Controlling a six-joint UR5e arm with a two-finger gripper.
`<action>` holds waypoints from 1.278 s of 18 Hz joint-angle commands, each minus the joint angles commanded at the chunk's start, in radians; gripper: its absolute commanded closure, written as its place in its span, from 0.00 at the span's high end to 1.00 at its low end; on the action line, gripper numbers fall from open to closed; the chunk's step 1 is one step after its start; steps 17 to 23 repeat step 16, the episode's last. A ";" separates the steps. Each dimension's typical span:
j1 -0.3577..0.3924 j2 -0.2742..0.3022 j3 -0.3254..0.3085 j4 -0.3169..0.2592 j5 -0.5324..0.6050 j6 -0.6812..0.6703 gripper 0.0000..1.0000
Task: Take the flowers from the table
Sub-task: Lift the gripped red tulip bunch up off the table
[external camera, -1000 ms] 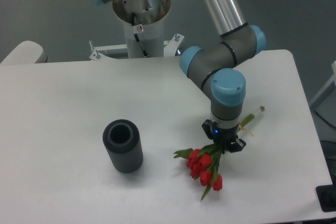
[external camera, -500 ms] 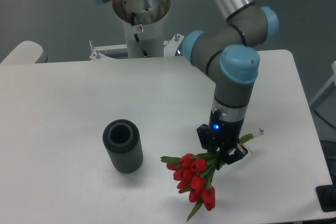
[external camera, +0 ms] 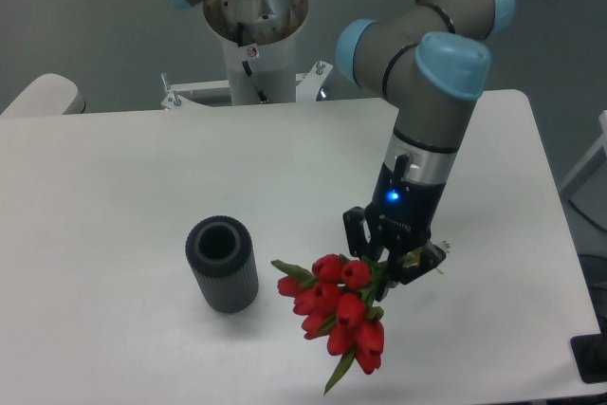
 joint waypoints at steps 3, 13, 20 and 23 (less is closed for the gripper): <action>0.000 0.009 -0.003 0.000 -0.022 0.000 0.21; -0.008 0.032 -0.011 0.000 -0.037 -0.014 0.21; -0.008 0.032 -0.008 0.000 -0.060 -0.015 0.21; -0.008 0.032 -0.008 0.000 -0.060 -0.015 0.21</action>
